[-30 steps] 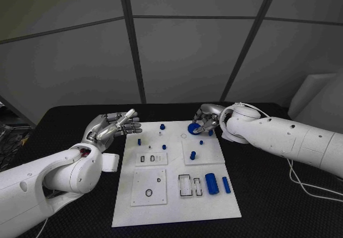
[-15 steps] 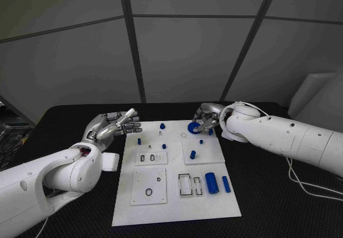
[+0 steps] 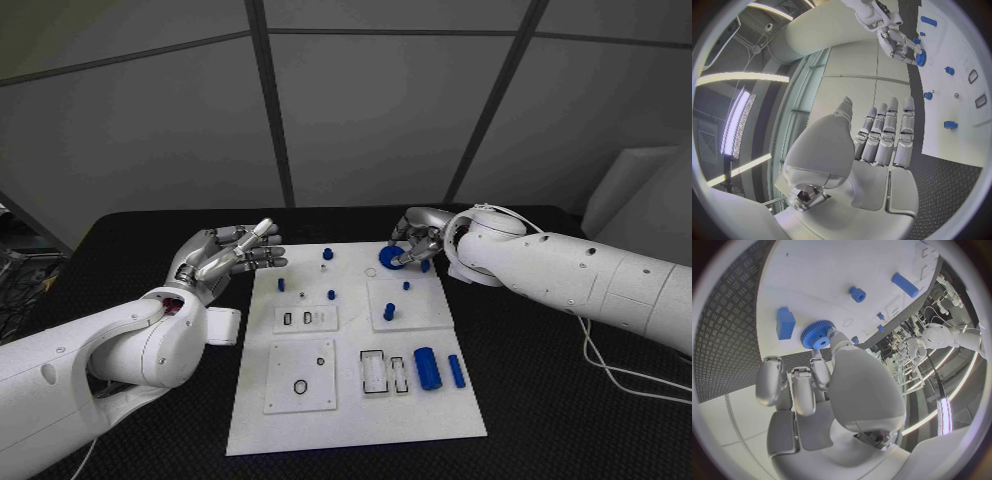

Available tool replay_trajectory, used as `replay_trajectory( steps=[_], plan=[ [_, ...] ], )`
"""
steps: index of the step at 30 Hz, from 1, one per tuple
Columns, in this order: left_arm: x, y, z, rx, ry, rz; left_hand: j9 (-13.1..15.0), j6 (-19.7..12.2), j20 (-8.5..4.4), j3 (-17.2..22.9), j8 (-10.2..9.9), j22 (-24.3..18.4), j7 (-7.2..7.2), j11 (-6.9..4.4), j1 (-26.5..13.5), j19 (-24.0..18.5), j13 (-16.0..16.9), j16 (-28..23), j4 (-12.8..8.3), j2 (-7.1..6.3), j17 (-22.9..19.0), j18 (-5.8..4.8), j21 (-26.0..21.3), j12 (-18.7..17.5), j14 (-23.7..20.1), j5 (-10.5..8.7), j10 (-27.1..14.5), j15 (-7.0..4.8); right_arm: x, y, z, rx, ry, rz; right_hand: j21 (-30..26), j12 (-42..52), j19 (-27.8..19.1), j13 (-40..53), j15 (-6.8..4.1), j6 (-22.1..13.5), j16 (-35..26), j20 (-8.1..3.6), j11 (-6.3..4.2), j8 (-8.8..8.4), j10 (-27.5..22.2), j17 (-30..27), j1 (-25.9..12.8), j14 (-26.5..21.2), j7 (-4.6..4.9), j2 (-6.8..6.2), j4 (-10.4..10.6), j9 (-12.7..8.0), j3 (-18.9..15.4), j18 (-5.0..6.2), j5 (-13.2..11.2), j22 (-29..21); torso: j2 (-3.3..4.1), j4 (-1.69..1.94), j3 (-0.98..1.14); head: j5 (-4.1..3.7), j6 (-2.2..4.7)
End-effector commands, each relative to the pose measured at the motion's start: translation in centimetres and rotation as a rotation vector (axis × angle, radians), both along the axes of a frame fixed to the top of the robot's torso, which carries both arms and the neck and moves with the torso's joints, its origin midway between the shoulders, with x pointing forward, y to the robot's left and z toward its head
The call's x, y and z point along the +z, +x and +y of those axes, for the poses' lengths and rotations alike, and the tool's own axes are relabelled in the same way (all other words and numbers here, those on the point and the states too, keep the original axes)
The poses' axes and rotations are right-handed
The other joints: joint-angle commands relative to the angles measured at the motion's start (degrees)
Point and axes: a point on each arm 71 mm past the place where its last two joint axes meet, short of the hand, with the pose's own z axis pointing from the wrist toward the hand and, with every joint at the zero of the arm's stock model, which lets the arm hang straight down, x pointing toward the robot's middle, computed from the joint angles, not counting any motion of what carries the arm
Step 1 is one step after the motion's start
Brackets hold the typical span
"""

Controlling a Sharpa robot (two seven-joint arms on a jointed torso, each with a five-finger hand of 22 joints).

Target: Assemble the parts on the task board

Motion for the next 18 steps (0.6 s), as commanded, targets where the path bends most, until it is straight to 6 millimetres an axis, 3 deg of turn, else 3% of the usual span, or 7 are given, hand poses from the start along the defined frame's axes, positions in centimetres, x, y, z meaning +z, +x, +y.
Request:
replay_trajectory(
  steps=[1, 8, 12, 18],
  plan=[
    [0.1, 0.0, -0.1, -0.014, -0.005, -0.006, -0.08, 0.35, 0.18, -0.26, -0.24, -0.06, -0.13, -0.01, 0.12, 0.17, -0.06, -0.17, -0.08, 0.45, 0.06, 2.93, -0.25, -0.18, -0.16, -0.31, -0.21, -0.02, -0.3, -0.1, -0.1, 0.004, -0.023, 0.021, 0.22, 0.33, 0.40, 0.18, 0.53, -0.20, 0.32, -0.13, 0.12, 0.24, 0.25, 8.18, 1.22, 4.65, 0.15, 0.13, -0.34, 0.02, 0.41, -0.69, 0.39, 0.18, -0.01, 0.00, -0.01, -0.05, -0.04],
    [0.1, 0.0, -0.2, -0.015, -0.005, -0.004, -0.08, 0.35, 0.18, -0.26, -0.24, -0.06, -0.13, -0.01, 0.12, 0.17, -0.06, -0.17, -0.08, 0.45, 0.06, 2.93, -0.25, -0.18, -0.16, -0.31, -0.21, -0.02, -0.2, -0.1, 0.1, 0.016, -0.028, 0.007, 0.44, 0.85, 0.56, 0.94, 0.53, 0.26, 0.51, -0.13, 0.11, 0.79, 0.37, 8.62, 3.27, 4.72, 0.20, 0.94, -1.59, 0.07, 1.73, -0.76, 2.40, 0.60, -0.01, -0.01, 0.01, -0.05, -0.10],
    [0.1, 0.0, -0.2, -0.015, -0.005, -0.003, -0.08, 0.35, 0.18, -0.28, -0.24, -0.07, -0.14, -0.01, 0.13, 0.19, -0.06, -0.19, -0.09, 0.48, 0.07, 2.93, -0.26, -0.18, -0.15, -0.31, -0.22, -0.02, 0.0, -0.1, 0.3, 0.032, -0.030, -0.020, 0.85, 1.82, 1.01, 2.08, 0.47, 1.58, 0.74, -0.17, 0.01, 1.48, 0.96, 9.14, 4.71, 4.82, 0.15, 1.72, -2.56, 0.14, 3.67, -0.91, 0.20, 1.39, -0.03, -0.02, -0.01, -0.06, -0.13],
    [0.0, 0.0, -0.2, -0.016, -0.005, -0.002, -0.08, 0.36, 0.18, -0.30, -0.24, -0.08, -0.15, -0.02, 0.14, 0.20, -0.05, -0.23, -0.11, 0.51, 0.10, 2.94, -0.27, -0.19, -0.13, -0.30, -0.22, -0.03, 0.4, -0.4, 0.9, 0.065, -0.034, -0.074, 1.35, 2.69, 1.59, 3.12, 0.29, 3.40, 0.97, -0.30, -0.23, 2.04, 1.54, 9.68, 5.06, 4.92, -0.17, 1.90, -3.09, 0.15, 5.54, -1.09, 0.58, 2.37, -0.03, -0.01, 0.00, -0.14, -0.09]
  ],
)
